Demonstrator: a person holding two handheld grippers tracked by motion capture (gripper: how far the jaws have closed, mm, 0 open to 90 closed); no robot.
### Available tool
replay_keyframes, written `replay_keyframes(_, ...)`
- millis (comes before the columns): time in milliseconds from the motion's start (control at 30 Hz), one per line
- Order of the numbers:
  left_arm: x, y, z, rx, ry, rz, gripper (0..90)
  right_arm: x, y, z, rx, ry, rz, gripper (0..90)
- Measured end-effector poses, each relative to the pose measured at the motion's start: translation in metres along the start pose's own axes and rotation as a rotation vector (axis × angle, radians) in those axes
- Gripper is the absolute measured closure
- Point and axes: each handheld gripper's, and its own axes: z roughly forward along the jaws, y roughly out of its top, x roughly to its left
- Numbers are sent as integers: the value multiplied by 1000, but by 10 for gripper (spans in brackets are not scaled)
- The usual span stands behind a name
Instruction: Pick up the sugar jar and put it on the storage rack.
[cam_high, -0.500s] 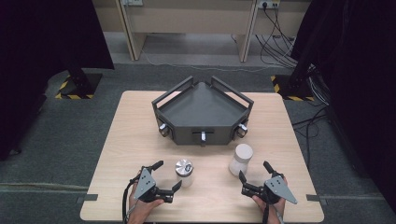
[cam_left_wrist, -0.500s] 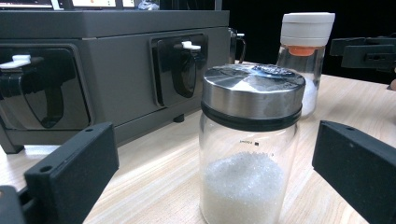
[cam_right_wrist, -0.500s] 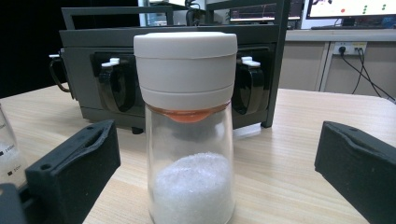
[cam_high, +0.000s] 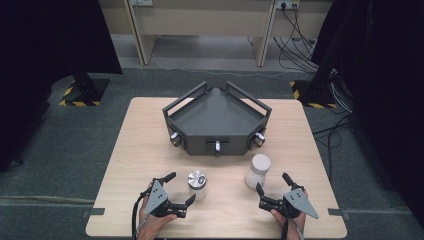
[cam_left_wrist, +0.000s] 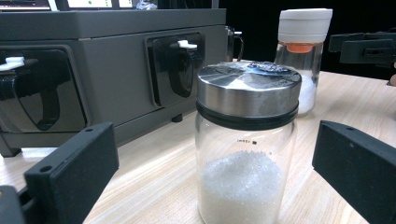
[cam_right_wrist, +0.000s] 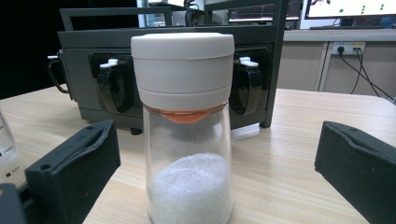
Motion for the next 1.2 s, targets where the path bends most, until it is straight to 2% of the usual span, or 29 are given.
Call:
replay_keyframes(167,0,-1,0,-8,5,-7,0,0,0,0,0,0,1,3)
replay_keyframes(467,0,-3,0,-21,9,5,1,0,0,0,1,-1,5,3)
replay_keyframes(600,-3,-2,3,-14,7,22,1,0,0,0,1,-1,5,3)
replay_keyframes(967,-7,5,13,14,-23,23,1,1,-1,1,4,-2,7,3)
replay_keyframes(1200,-11,9,24,34,-33,39,9,1,-1,1,3,-1,8,3)
